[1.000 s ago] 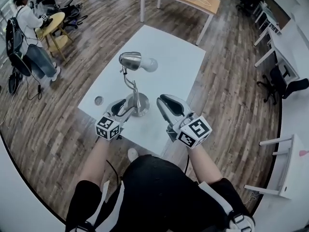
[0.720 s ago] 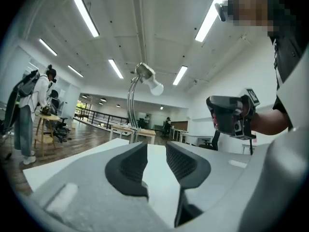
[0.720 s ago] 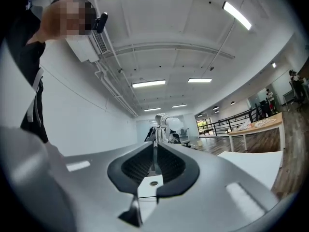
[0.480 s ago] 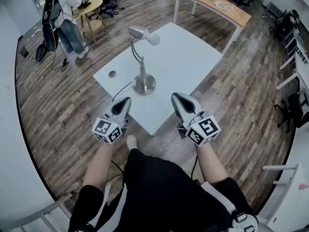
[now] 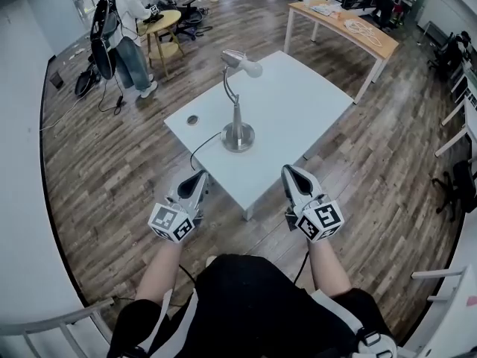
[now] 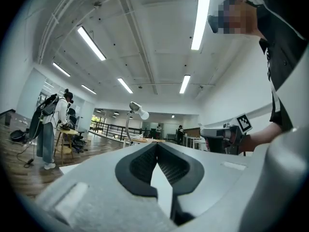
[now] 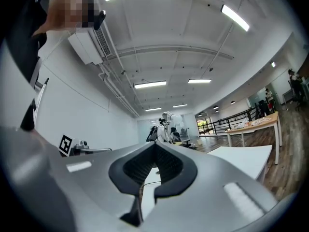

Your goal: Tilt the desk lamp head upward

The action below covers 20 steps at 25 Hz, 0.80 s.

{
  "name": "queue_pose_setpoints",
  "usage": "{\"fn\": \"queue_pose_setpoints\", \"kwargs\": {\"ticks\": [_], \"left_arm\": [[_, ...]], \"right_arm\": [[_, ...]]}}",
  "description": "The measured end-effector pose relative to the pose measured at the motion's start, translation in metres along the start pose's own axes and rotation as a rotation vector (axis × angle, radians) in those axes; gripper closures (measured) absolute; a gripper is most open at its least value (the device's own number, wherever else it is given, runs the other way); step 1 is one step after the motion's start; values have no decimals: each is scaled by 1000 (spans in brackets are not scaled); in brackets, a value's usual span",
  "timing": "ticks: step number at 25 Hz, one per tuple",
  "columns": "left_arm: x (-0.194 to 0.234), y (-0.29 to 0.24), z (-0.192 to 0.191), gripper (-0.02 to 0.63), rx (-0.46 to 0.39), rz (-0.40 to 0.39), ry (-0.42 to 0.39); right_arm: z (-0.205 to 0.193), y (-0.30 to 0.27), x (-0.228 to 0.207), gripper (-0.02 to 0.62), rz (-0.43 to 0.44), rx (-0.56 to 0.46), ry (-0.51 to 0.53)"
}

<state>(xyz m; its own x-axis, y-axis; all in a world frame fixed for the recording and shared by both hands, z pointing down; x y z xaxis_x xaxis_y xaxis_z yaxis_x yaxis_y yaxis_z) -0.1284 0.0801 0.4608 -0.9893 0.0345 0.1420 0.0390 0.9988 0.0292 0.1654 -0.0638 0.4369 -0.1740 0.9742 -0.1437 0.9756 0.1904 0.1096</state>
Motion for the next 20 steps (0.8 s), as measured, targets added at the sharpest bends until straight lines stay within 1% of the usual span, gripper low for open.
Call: {"fn": "queue_pose_setpoints", "kwargs": {"ticks": [2,5,8,13,16,20], "left_arm": [[1,10,0,606,6,-18,5],[9,21,6,606,8,-47,51],[16,24,8,606,-2,-40,86],[28,28,13,606,3,-33,42],[37,32,14,606,-2,-28,46],[39,35,15,606,-5,-29,55]], "right_arm": [[-7,0,8,592,-23,13,0],[-12,-2,19,591,-44,24,-16],[-15,-6,22,592,-41,29,-35],[-18,-18,29,592,-26,23,-32],[-16,-24,34,592,-29,16,-39],[-12,-23,37,591,-24,23,-17]]}}
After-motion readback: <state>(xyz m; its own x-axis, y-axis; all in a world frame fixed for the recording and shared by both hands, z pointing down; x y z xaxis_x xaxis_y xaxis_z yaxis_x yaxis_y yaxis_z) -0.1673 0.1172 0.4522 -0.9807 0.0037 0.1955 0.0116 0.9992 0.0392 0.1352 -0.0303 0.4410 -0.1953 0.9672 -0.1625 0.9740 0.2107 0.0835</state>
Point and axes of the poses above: the fingertips, and each gripper's own axes: y backward along the fingers, x to its left, z out of its top, the point moved 9 cm from there along y, backward along the fingers, and after that the axes turned 15 degrees about z, right-handed, at the moved point
